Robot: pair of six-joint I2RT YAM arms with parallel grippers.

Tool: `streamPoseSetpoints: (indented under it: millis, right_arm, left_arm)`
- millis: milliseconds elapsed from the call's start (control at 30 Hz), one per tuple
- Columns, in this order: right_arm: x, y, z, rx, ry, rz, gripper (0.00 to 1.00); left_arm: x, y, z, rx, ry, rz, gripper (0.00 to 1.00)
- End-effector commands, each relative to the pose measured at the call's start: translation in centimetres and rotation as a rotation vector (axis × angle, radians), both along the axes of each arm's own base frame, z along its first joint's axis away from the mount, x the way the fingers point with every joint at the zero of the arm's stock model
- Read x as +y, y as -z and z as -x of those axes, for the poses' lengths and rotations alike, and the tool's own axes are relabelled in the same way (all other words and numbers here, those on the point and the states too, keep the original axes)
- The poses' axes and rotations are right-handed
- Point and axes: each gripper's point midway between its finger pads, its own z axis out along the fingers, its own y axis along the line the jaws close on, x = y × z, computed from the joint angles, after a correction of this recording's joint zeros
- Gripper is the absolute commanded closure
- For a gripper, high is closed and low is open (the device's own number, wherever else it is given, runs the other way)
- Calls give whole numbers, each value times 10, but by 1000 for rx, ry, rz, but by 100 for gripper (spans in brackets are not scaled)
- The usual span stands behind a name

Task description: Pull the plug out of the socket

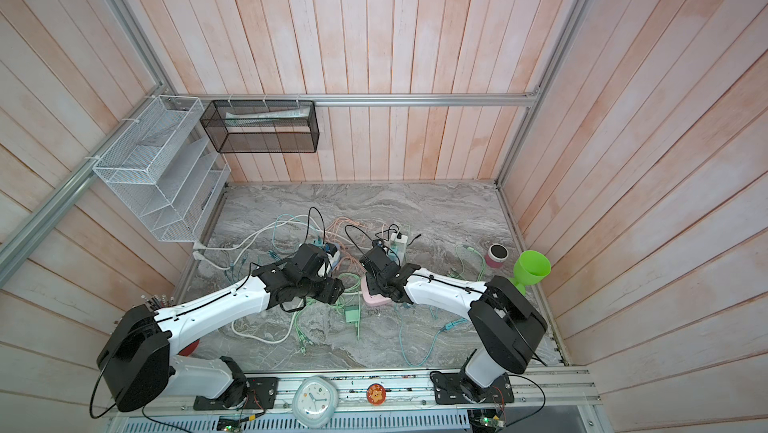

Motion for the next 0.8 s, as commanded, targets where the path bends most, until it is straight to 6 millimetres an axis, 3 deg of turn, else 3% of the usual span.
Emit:
streamPoseSetpoints:
  millis: [0,133,233,367,767]
  right_arm:
    - [0,2,-2,-6,1,-17,100]
    - [-1,2,-2,-6,2,-23,100]
    - [-2,1,-2,-7,1,-21,100]
    - [-4,0,-3,-7,1,-21,100]
    - [-4,1,0,2,-14,-25,100]
  left_arm:
    - [-5,2,16,30,27,31,41]
    - [-15,20,29,92,75,43,55]
    - [-21,28,29,105,99,41,63]
    - [-28,38,25,108,135,23,63]
    - [-42,49,-6,31,161,-42,52]
